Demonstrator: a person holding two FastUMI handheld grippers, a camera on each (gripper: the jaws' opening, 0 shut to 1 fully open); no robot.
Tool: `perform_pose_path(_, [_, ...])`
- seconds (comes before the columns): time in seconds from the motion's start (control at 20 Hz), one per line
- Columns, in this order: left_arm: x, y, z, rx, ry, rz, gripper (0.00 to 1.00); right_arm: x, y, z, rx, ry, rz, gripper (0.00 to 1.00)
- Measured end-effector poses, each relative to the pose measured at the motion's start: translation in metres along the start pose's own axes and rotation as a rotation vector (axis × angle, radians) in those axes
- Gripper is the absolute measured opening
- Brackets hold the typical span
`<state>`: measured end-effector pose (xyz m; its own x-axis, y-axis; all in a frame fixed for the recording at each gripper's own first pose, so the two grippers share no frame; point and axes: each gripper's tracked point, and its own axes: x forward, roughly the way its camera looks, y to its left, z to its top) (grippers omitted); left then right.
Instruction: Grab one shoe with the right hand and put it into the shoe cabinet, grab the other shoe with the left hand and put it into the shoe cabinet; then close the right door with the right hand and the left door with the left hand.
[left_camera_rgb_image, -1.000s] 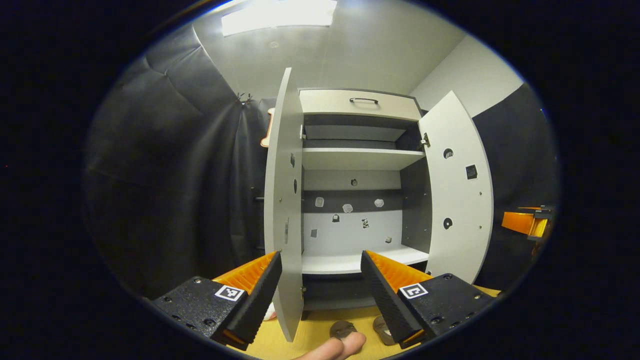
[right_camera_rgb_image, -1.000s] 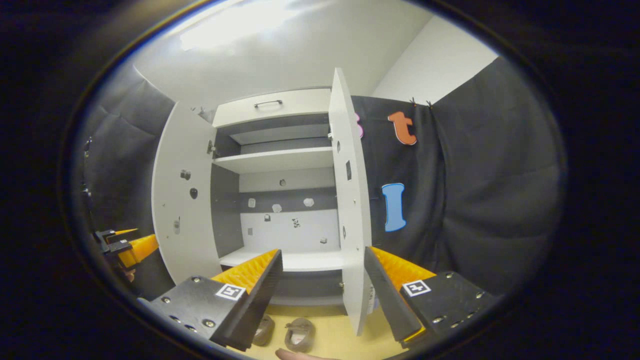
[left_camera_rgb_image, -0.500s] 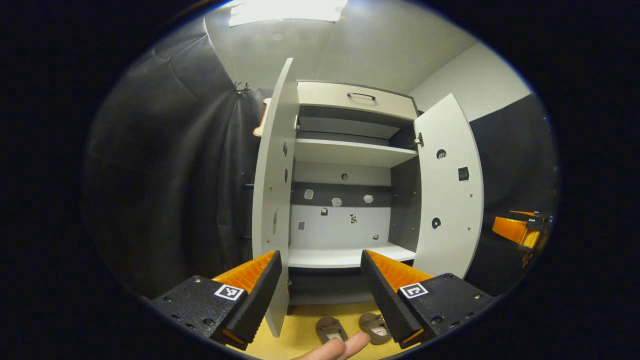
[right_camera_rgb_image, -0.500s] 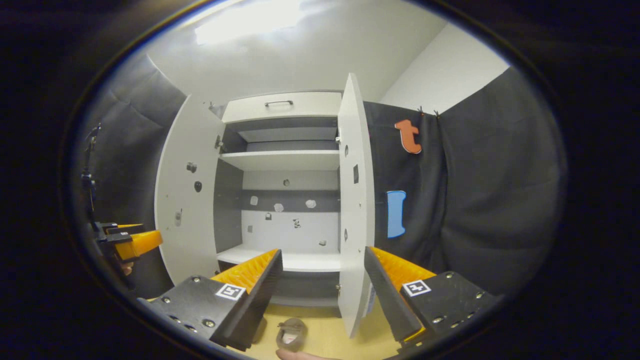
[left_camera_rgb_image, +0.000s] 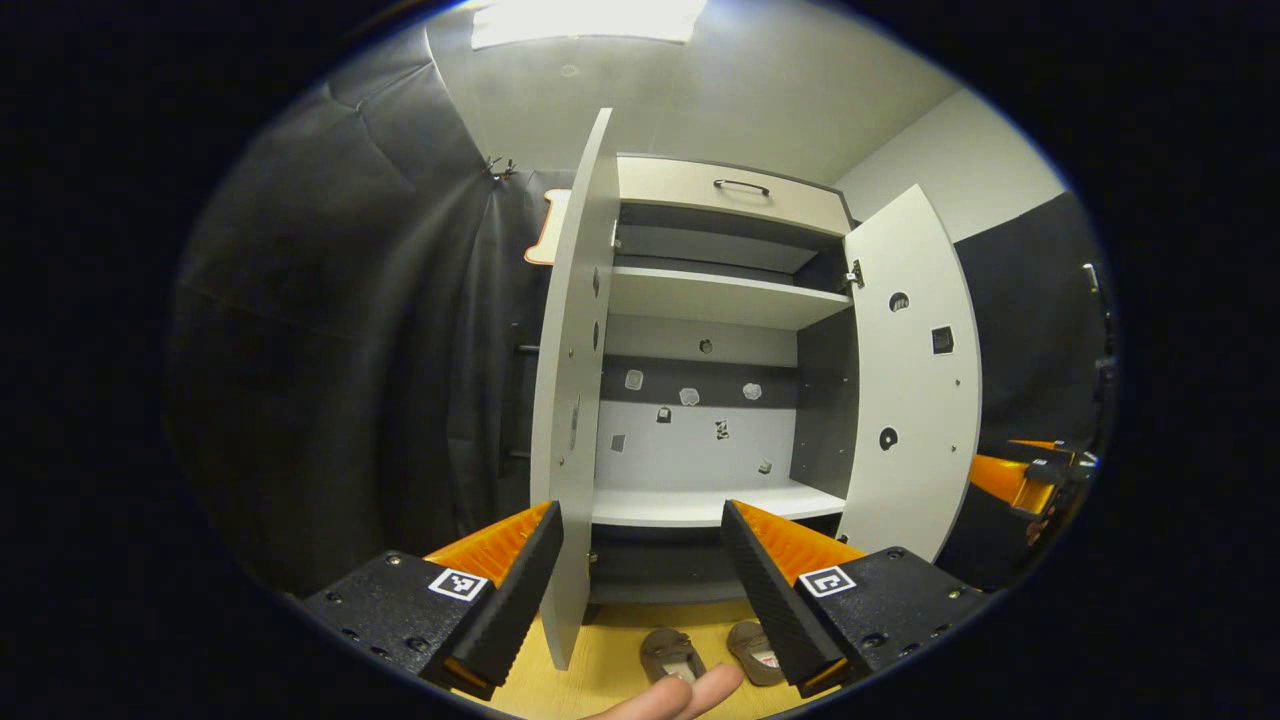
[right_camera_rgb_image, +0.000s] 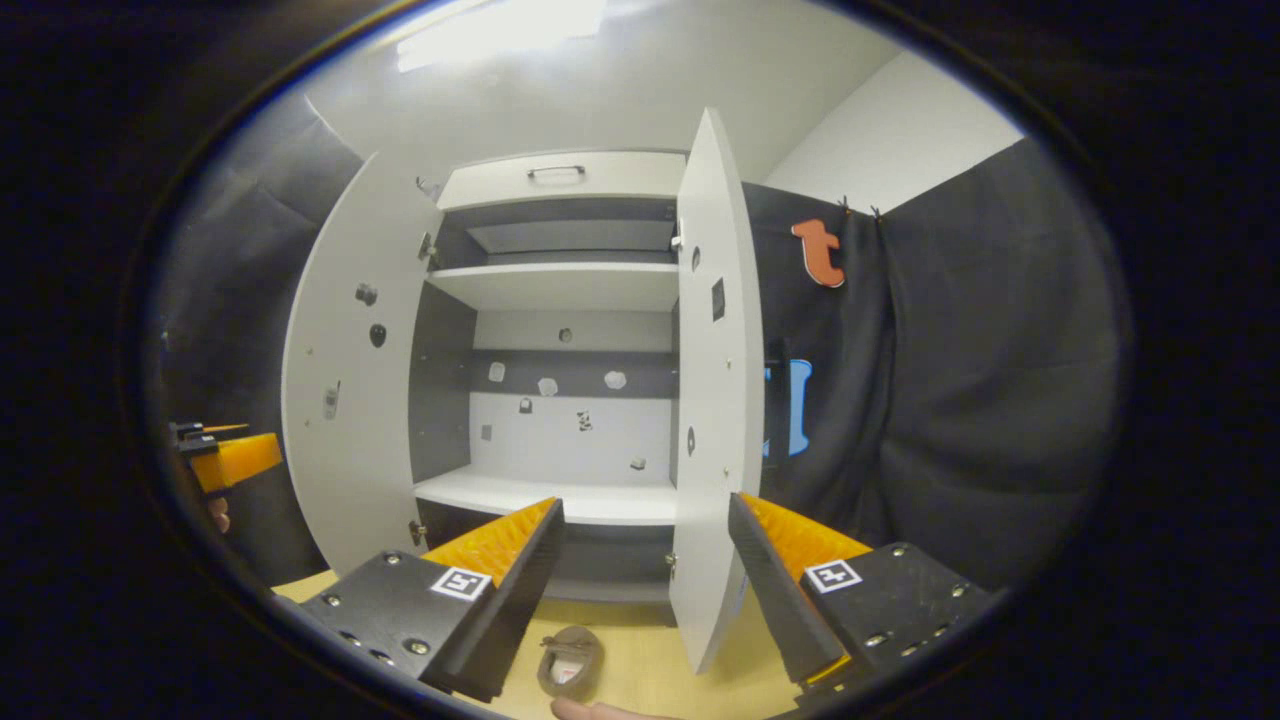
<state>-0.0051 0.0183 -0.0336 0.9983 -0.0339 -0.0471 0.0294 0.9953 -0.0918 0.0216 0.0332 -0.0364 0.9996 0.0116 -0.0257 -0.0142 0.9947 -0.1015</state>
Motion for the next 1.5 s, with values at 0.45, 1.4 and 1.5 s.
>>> perform_pose_path(0.45, [-0.001, -0.032, -0.011, 0.027, 0.003, -0.057, 0.97, 0.054, 0.057, -0.162, -0.013, 0.264, 0.098, 0.94])
perform_pose_path(1.4, [0.006, -0.02, -0.057, 0.026, 0.08, -0.044, 0.98, 0.073, 0.135, -0.424, 0.036, 0.708, 0.163, 0.78])
perform_pose_path(1.5, [0.006, -0.027, -0.059, 0.006, 0.082, -0.083, 0.98, 0.058, 0.146, -0.441, 0.048, 0.777, 0.191, 0.58])
